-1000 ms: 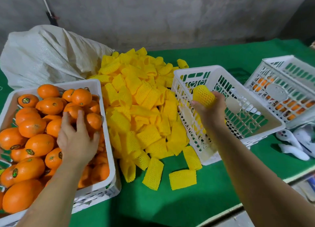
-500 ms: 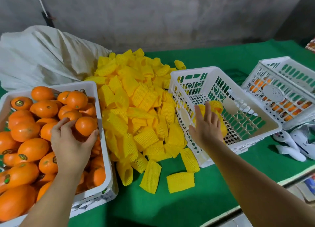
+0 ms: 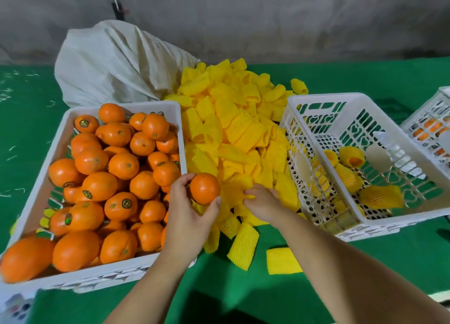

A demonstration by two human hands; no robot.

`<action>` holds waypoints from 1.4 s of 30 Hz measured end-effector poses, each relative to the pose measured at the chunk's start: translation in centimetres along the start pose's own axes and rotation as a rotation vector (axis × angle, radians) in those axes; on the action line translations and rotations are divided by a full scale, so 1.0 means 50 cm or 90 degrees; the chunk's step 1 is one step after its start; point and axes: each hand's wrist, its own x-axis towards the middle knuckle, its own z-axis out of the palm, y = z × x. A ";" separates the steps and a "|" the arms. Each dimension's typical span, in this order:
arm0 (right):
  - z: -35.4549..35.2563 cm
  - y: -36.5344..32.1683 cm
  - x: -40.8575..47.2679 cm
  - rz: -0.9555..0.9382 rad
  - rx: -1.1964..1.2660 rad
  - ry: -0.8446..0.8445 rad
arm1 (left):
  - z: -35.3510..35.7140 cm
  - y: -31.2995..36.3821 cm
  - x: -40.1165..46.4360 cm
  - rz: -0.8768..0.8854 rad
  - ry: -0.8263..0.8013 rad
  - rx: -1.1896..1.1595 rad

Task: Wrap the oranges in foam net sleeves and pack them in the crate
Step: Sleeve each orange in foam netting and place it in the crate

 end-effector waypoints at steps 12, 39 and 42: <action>-0.036 -0.169 -0.134 -0.188 0.696 0.152 | 0.012 0.019 0.006 0.076 -0.072 0.139; -0.103 -0.185 -0.172 -0.351 0.365 0.227 | -0.013 0.041 0.022 -0.171 -0.155 -0.383; -0.112 -0.198 -0.187 -0.330 0.458 0.197 | -0.003 0.032 0.029 -0.195 -0.086 -0.381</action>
